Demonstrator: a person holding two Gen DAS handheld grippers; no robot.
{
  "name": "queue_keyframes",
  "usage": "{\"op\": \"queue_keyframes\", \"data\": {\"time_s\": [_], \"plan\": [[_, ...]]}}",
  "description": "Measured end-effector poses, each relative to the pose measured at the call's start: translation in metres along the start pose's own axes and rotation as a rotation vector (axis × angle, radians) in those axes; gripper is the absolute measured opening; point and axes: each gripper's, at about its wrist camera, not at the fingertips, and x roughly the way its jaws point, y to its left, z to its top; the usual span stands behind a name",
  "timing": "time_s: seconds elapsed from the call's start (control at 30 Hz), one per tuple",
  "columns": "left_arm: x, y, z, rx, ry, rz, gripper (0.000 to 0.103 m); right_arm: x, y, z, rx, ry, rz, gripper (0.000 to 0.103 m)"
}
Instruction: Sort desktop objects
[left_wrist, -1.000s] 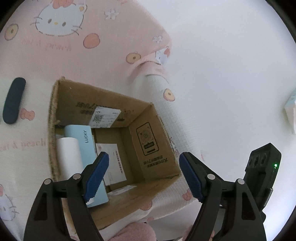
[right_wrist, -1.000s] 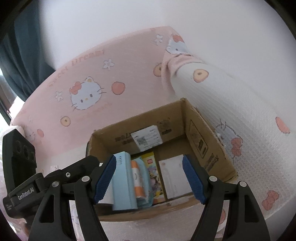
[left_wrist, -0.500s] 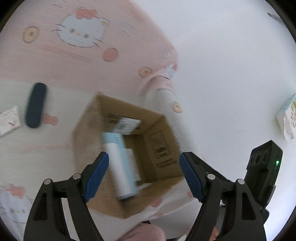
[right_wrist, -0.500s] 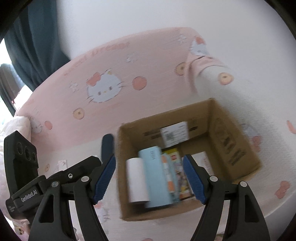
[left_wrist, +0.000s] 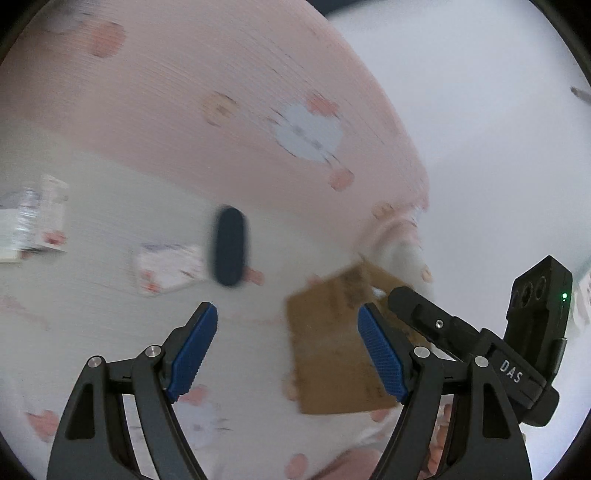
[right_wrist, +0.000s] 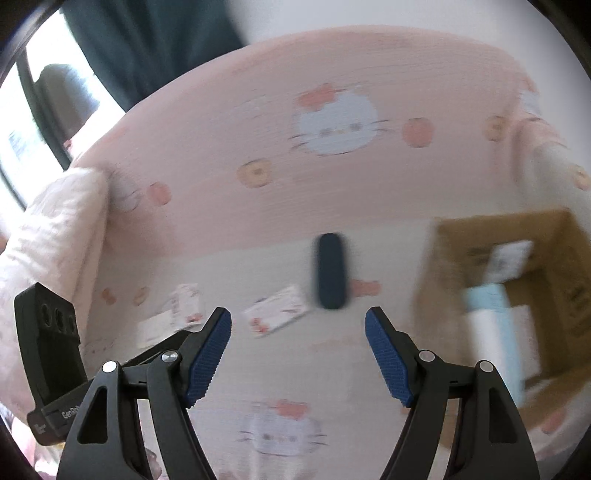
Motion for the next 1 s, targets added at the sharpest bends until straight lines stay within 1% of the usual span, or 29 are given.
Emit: {"op": "queue_keyframes", "data": {"time_s": [0.07, 0.2, 0.3, 0.47, 0.63, 0.73, 0.87, 1.0], "plan": [[-0.013, 0.022, 0.008, -0.032, -0.02, 0.023, 0.081, 0.018, 0.025, -0.002, -0.027, 0.029, 0.038, 0.074], [-0.034, 0.067, 0.015, -0.088, -0.048, 0.079, 0.081, 0.046, 0.06, -0.009, -0.05, 0.082, 0.095, 0.074], [-0.045, 0.095, 0.02, -0.101, -0.067, 0.13, 0.081, 0.066, 0.083, -0.013, -0.049, 0.124, 0.157, 0.074], [-0.06, 0.132, 0.024, -0.116, -0.092, 0.199, 0.081, 0.1, 0.114, -0.021, -0.044, 0.176, 0.208, 0.074], [-0.065, 0.163, 0.031, -0.115, -0.106, 0.264, 0.081, 0.127, 0.122, -0.029, -0.035, 0.232, 0.239, 0.074], [-0.064, 0.175, 0.03, -0.089, -0.099, 0.303, 0.081, 0.141, 0.128, -0.034, -0.017, 0.258, 0.26, 0.074], [-0.06, 0.189, 0.023, -0.05, -0.093, 0.365, 0.081, 0.16, 0.133, -0.037, 0.01, 0.291, 0.287, 0.074], [-0.055, 0.211, 0.015, -0.045, -0.103, 0.429, 0.081, 0.179, 0.136, -0.047, 0.045, 0.304, 0.311, 0.074]]}}
